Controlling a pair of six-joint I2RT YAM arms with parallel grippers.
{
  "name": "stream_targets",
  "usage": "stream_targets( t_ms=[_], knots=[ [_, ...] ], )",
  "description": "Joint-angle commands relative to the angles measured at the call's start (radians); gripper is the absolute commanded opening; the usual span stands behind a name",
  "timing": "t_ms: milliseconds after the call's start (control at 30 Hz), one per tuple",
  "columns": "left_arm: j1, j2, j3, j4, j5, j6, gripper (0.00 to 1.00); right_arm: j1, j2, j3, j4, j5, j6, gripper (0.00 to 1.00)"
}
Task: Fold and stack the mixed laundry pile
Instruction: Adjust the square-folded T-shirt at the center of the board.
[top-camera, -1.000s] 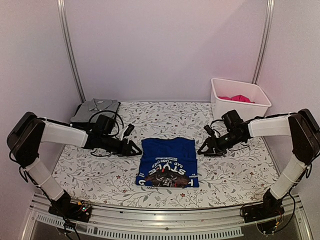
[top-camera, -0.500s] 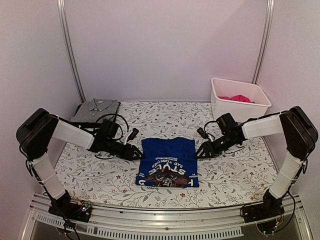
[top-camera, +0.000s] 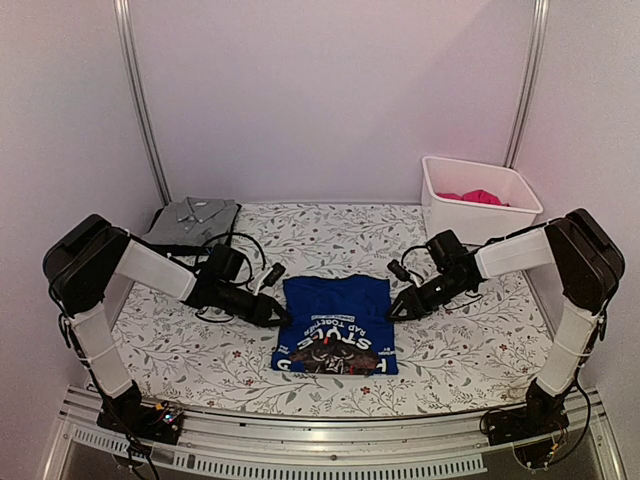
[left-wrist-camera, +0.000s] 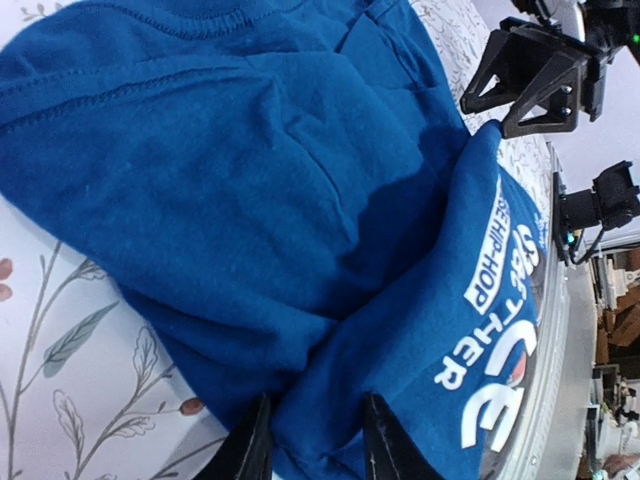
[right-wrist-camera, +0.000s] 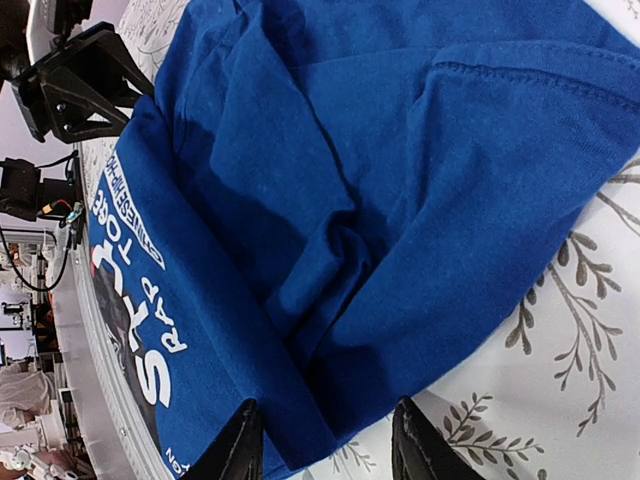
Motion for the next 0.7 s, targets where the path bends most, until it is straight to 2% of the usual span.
stream_targets(
  t_ms=[0, 133, 233, 300, 467, 567, 600, 633, 667],
  knots=[
    [-0.010, 0.006, 0.037, 0.000, 0.004, 0.026, 0.28, 0.008, 0.017, 0.022, 0.008, -0.005, -0.008, 0.39],
    [-0.008, -0.013, 0.042, -0.007, 0.003, 0.033, 0.15, 0.008, 0.018, 0.029, 0.001, 0.001, -0.006, 0.28],
    [-0.003, -0.022, 0.051, -0.021, 0.006, 0.032, 0.09, 0.008, 0.018, 0.041, -0.014, 0.005, -0.007, 0.20],
    [0.001, -0.022, 0.052, -0.025, 0.005, 0.029, 0.01, 0.009, 0.015, 0.043, -0.014, 0.010, -0.008, 0.15],
    [0.012, -0.019, 0.053, -0.054, -0.002, 0.016, 0.00, 0.009, 0.014, 0.047, -0.027, 0.012, -0.004, 0.00],
    [0.012, -0.057, 0.042, -0.065, -0.009, 0.011, 0.00, 0.008, -0.015, 0.036, -0.035, 0.022, -0.002, 0.00],
    [0.012, -0.071, 0.036, -0.067, -0.015, 0.007, 0.06, 0.008, -0.029, 0.029, -0.035, 0.026, 0.000, 0.00],
    [0.013, -0.082, 0.030, -0.072, -0.027, 0.005, 0.20, 0.009, -0.040, 0.025, -0.033, 0.028, 0.000, 0.00],
    [0.012, -0.090, 0.027, -0.076, -0.035, 0.007, 0.30, 0.009, -0.047, 0.022, -0.032, 0.027, 0.001, 0.00]
  ],
)
